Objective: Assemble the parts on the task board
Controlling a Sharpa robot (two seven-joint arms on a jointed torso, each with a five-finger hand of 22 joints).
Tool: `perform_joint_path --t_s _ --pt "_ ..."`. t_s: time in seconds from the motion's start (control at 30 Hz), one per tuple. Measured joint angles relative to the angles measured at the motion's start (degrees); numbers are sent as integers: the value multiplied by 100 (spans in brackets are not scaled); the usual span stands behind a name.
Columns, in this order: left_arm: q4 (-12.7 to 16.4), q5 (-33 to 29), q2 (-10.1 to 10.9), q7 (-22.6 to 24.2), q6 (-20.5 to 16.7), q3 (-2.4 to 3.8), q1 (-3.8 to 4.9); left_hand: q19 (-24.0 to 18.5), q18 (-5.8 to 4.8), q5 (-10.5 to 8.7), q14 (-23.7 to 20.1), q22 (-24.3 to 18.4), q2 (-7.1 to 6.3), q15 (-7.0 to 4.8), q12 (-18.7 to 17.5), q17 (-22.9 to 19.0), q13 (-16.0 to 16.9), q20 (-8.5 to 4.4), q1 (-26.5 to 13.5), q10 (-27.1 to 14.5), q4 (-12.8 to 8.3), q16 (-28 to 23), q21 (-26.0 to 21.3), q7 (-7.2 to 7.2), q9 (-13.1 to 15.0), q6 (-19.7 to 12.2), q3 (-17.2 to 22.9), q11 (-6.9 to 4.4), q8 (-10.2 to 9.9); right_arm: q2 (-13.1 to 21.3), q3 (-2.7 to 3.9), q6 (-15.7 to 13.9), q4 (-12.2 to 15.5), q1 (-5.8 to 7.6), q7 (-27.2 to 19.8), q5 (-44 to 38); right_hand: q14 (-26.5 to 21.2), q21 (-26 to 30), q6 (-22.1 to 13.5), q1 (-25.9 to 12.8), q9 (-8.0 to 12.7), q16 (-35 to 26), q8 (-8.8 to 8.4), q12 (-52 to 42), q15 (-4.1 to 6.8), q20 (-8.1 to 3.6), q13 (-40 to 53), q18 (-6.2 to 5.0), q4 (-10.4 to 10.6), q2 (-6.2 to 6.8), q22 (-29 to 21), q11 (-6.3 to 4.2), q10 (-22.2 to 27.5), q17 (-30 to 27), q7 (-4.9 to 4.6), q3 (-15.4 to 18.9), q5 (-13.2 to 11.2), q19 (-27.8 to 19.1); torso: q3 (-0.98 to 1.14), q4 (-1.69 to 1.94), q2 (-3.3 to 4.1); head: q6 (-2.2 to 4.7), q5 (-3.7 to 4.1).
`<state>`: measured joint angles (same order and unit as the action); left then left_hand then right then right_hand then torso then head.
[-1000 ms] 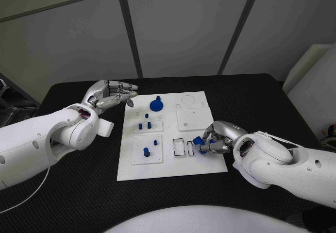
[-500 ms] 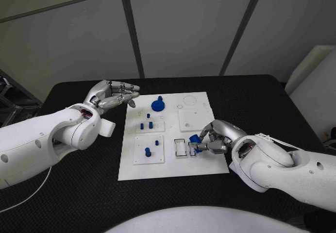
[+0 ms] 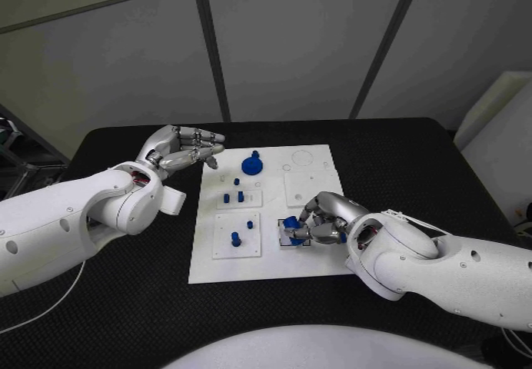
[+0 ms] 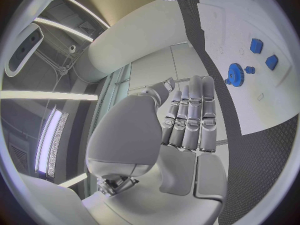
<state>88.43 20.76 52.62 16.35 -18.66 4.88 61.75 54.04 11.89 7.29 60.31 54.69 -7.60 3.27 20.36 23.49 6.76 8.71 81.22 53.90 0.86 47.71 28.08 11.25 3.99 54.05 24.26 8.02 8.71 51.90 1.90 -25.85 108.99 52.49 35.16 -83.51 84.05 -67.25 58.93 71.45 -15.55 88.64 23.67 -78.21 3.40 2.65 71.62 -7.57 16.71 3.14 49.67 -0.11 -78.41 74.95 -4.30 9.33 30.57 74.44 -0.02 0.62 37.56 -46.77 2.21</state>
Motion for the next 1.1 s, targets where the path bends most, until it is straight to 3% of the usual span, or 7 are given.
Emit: perform_joint_path --t_s 0.2,0.33,0.4,0.5,0.73,1.03,1.1 --pt "7 0 5 -2 2 0 0 0 1 0 0 0 0 0 0 0 0 0 0 0 0 0 0 0 0 0 0 0 0 -83 0 108 -71 0 5 47 -20 2 32 -84 -65 0 90 0 22 0 0 0 6 -35 0 0 0 0 32 69 -49 0 3 -8 1 -4 -34" --pt "8 0 3 -3 6 0 0 0 0 0 0 0 0 0 0 -7 -5 0 0 -15 0 0 0 0 0 0 0 -15 0 -108 1 128 -114 1 17 51 -1 2 74 -238 -167 0 179 25 41 -3 0 0 6 -13 -11 0 0 -1 73 150 -286 -3 7 -12 1 -6 -46" --pt "8 0 3 -3 7 0 0 0 0 0 0 0 0 0 0 -7 -5 0 0 -15 0 0 0 0 0 0 0 -15 0 -113 1 131 -131 1 24 50 -1 2 73 -502 -260 0 258 44 41 -31 -5 1 17 62 -39 0 1 -1 114 242 -823 -31 7 -12 1 -6 -51" --pt "7 0 1 -4 10 0 0 0 0 0 0 0 0 0 0 -7 -5 0 0 -15 0 0 0 0 0 0 0 -15 0 -119 1 132 -153 1 33 40 -1 38 -16 -837 -329 0 326 71 41 -31 -29 0 23 342 -95 -21 22 -1 91 253 -1511 -32 8 -13 1 -7 -52" --pt "3 0 -2 -6 13 0 0 0 0 0 0 0 0 0 0 -6 -4 0 0 -15 0 0 0 0 0 0 0 -15 0 -126 1 129 -171 2 48 -11 -1 126 -143 -1543 -468 -29 407 169 41 -51 -113 0 56 801 -210 -50 75 -1 79 225 -2638 -51 10 -20 1 -16 -63" --pt "3 0 2 -13 23 0 0 0 0 0 0 0 0 0 0 -6 -4 0 0 -14 0 0 0 0 0 0 0 -14 0 -107 1 79 -172 2 53 -61 -1 226 -289 -1760 -528 -91 428 285 41 -31 -225 0 37 825 -357 -9 198 -2 40 216 -2686 -113 9 -20 -1 -28 -60" --pt "4 0 4 -15 26 0 0 0 0 0 0 1 0 0 0 -6 -4 0 0 -13 0 0 0 0 0 0 0 -14 0 -82 1 57 -145 2 40 -73 -1 226 -289 -1516 -568 -92 481 286 41 -31 -201 0 29 581 -355 -9 198 -2 40 33 -2402 -113 9 -20 -3 -32 -63"
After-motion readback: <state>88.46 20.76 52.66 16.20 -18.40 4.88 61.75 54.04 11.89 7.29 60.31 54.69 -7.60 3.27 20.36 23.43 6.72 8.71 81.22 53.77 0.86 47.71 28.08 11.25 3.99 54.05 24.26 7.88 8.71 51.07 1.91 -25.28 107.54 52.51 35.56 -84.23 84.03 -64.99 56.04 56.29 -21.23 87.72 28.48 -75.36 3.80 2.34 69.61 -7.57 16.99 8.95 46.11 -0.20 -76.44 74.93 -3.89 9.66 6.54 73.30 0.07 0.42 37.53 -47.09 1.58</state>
